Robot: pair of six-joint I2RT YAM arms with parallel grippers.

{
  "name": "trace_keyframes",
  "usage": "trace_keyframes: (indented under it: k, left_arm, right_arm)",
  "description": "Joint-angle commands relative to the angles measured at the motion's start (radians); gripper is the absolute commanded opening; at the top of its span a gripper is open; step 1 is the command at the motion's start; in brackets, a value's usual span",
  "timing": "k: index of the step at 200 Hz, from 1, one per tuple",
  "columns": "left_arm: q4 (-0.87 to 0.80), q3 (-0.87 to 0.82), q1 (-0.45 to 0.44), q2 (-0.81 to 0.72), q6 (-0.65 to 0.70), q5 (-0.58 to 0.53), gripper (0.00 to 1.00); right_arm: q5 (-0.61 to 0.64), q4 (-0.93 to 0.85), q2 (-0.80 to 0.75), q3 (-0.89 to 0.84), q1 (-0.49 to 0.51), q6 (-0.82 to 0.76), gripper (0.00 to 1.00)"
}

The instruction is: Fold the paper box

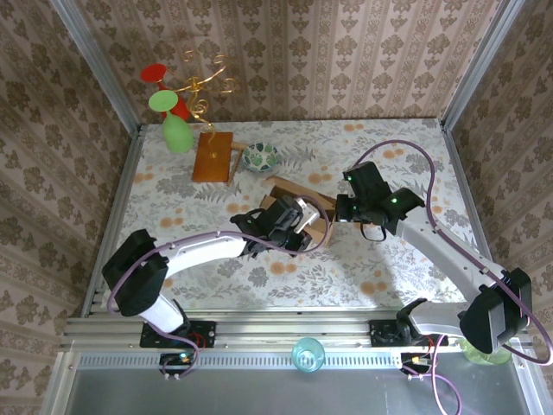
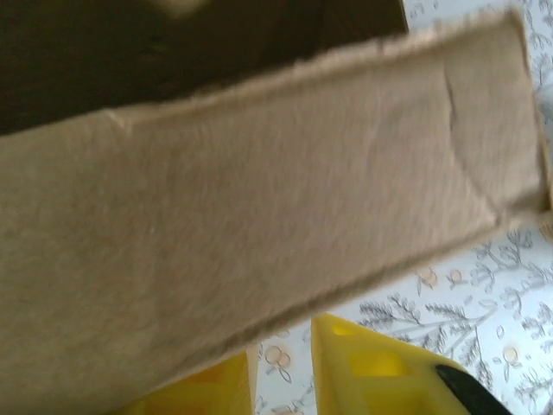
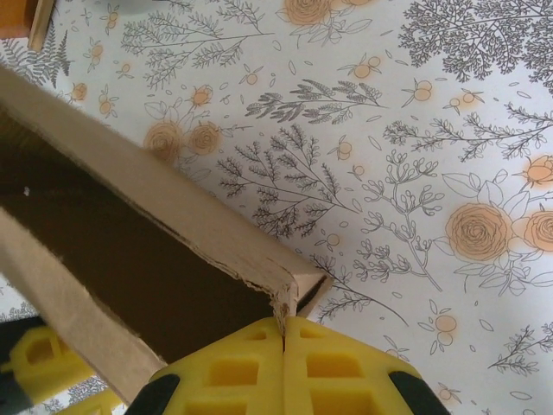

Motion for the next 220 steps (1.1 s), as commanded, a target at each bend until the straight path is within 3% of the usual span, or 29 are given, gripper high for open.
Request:
trace_keyframes:
  k: [1,56,220]
  left_arm:
    - [0.059,0.044,0.017,0.029,-0.030,-0.005,0.25]
    - [0.127,0.088,0.026,0.102,-0.036,0.024,0.30]
    - [0.220,0.153,0.072,0.191,-0.055,0.131,0.32]
  right_arm:
    - [-0.005,-0.038,-0.014,0.017,0.013,0.037,0.00]
    - [0.004,-0.034,0.018,0.033,0.034,0.107,0.00]
    - [0.046,-0.015,0.097,0.068,0.036,0.334,0.00]
